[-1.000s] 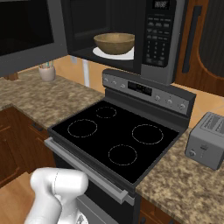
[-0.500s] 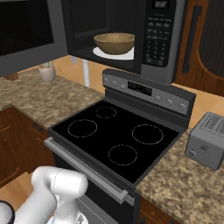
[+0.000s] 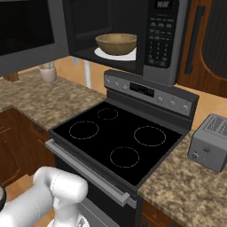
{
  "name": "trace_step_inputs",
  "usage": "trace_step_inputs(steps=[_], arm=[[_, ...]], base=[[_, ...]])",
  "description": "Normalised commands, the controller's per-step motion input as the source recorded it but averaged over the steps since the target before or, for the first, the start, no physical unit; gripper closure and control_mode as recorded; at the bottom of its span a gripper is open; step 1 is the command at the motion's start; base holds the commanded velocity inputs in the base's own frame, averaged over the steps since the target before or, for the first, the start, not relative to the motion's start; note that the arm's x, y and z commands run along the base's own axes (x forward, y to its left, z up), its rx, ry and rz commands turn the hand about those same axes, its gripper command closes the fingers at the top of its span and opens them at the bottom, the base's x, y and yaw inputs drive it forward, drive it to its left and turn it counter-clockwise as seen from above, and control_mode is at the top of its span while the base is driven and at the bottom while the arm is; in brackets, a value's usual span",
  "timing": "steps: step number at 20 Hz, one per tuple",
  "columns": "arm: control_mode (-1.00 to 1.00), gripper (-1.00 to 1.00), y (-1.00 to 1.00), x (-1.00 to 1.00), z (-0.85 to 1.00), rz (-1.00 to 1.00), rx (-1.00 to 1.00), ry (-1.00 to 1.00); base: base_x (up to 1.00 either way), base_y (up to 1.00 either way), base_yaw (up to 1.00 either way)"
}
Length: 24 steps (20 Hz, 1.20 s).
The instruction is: Pick the carrot from the sink and place it in the bowl. Then pick the bowl and place it in the microwave. Then close the microwave door and press the start button.
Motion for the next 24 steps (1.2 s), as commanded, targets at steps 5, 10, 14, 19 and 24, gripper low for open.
trace_step_inputs(steps=[5,10,14,19,24], arm=[[-1.00,-1.00,0.02,0.37,-0.07,-0.17,-0.05,0.00],[-1.00,-1.00,0.58,-0.26,-0.05,-0.04,-0.03,-0.15],[-1.00,-1.00,0.15,0.79,-0.08,-0.12,0.00,-0.02],[-1.00,-1.00,-0.01,1.00,-0.23,-0.09,0.00,0.00],[-1.00,-1.00,-0.62,0.22,0.03,-0.02,0.00,-0.03]], base=[[0.00,0.00,0.00],[0.00,0.00,0.00],[0.00,0.00,0.00],[0.00,0.00,0.00],[0.00,0.00,0.00]])
